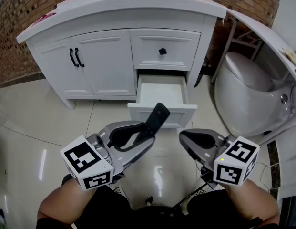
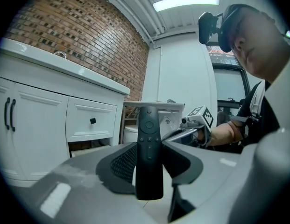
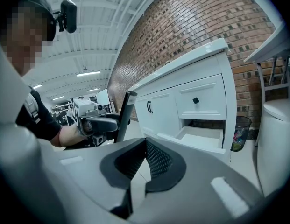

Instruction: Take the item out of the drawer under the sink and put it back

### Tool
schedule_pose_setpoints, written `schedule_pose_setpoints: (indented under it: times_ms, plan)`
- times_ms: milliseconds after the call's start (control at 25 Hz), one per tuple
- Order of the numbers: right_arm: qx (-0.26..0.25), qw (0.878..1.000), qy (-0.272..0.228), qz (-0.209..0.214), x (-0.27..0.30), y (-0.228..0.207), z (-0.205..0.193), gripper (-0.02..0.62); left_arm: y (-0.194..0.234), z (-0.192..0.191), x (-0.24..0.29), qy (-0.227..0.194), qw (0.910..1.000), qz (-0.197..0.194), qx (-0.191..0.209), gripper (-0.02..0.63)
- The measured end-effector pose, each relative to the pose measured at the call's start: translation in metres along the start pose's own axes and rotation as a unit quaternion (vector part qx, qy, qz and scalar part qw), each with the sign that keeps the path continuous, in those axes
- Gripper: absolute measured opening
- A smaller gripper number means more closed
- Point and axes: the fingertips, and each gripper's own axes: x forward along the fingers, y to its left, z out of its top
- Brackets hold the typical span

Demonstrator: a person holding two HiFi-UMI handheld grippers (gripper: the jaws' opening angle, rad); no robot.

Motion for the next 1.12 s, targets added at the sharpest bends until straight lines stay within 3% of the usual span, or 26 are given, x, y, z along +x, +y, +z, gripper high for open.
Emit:
schedule_pose_setpoints:
  times_ms: [880,1000,1120]
  plan:
    - [-0.002,1.0,-0.002,0.003,0.002,0.002,0.002,0.003,0.015,-0.005,0.001,0.021,0.9992,0.024,0.026,0.169]
    - [-0.001,1.0,-0.001,0.005,0.003,0.003,0.001,0.003,0.028,0.002,0.003,0.028,0.9976,0.044,0.046,0.169]
    - [0.002,1.0,0.0,0.007,0.003,0.004,-0.001,0.002,0.036,0.004,0.01,0.05,0.9929,0.059,0.091,0.169]
